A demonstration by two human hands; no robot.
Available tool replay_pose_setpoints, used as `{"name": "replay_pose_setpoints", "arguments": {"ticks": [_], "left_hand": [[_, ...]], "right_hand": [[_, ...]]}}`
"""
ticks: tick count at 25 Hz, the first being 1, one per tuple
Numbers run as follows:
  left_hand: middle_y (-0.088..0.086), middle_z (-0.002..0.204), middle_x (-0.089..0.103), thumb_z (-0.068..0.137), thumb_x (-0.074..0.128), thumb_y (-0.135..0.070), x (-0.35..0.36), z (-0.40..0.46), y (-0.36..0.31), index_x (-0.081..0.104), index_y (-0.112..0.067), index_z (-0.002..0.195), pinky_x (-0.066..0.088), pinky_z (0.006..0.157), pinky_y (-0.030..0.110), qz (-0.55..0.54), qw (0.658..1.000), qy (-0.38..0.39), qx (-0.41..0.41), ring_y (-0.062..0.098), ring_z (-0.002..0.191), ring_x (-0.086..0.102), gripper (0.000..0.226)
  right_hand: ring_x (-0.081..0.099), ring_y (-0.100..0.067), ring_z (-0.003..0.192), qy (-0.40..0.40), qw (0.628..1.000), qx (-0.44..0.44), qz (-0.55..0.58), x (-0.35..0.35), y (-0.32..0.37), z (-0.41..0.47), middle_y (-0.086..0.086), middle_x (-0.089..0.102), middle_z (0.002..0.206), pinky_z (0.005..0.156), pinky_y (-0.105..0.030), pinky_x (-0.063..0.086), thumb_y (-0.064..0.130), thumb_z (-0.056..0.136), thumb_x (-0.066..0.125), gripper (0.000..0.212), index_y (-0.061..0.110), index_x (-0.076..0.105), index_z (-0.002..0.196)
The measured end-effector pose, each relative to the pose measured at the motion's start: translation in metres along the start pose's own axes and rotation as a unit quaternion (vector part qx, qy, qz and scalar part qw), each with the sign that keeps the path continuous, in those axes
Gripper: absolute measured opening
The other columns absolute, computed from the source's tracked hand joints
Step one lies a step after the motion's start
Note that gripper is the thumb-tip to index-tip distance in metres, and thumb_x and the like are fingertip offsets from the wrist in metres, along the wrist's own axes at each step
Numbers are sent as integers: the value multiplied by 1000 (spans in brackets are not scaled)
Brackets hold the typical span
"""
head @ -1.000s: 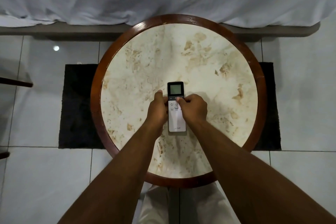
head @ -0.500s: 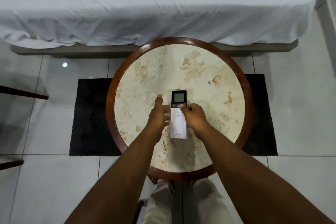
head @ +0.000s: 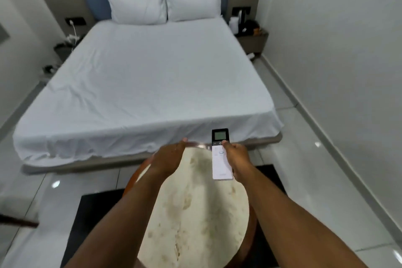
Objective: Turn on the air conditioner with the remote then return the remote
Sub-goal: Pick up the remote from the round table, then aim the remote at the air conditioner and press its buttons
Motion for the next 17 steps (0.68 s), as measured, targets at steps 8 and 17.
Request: {"name": "replay_pose_setpoints", "arguments": {"ticks": [8,17], "left_hand": [[13,153,40,85,20,-77,-81,1,-132,34,-11,146,32,110,48,242,930,-146,234,35,139,33,90],[14,162,20,86,23,-74,-164,-35,-322,19,-16,154,15,120,48,223,817,-262,463,33,150,13,90]], "right_hand": [[67,-29,70,-50,991,-83,94,-70,143,-65,-9,69,85,59,-38,57,30,96,57,22,10,59,85],[71,-35,78,-174,942,-240,156,-181,282,-184,-19,72,97,69,-47,60,26,91,67,32,-1,61,108]]}}
Point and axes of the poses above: each hand's wrist, its own z-axis towards the middle knuckle, its own x-axis out of the palm, y = z × x, the point moved 3 cm from there along z, towards the middle knuckle
